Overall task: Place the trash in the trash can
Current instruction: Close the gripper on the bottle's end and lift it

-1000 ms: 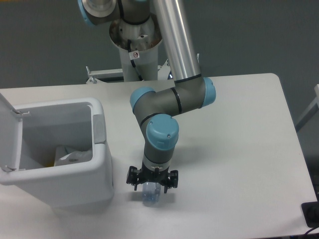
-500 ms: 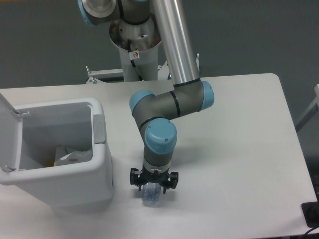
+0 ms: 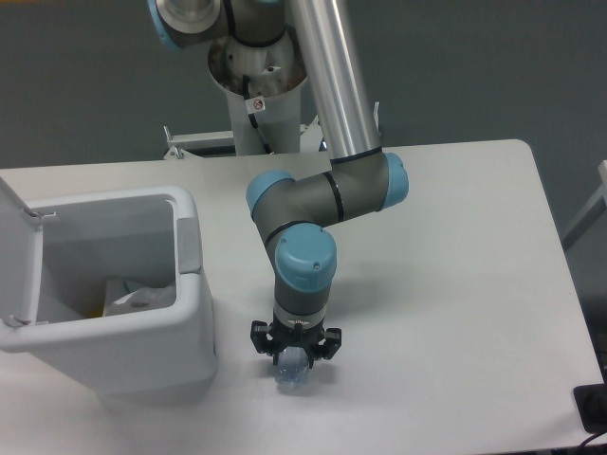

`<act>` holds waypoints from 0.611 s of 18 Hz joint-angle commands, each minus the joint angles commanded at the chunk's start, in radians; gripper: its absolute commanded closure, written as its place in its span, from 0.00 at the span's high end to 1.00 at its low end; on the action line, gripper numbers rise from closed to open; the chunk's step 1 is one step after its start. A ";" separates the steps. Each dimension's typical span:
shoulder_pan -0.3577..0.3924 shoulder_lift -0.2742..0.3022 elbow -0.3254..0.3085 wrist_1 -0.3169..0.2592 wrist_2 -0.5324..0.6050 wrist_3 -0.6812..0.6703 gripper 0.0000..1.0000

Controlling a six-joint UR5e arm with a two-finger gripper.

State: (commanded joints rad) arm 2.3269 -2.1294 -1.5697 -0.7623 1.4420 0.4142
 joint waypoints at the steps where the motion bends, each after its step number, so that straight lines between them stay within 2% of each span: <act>1: 0.021 0.018 0.017 0.006 -0.012 -0.009 0.61; 2: 0.049 0.026 0.049 0.059 -0.087 -0.034 0.61; 4: 0.075 0.026 0.097 0.110 -0.178 -0.115 0.61; 8: 0.109 0.048 0.236 0.118 -0.228 -0.251 0.61; 10: 0.126 0.080 0.279 0.118 -0.264 -0.328 0.61; 11: 0.132 0.116 0.301 0.118 -0.276 -0.380 0.61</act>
State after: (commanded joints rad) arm 2.4589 -2.0130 -1.2688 -0.6443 1.1659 0.0343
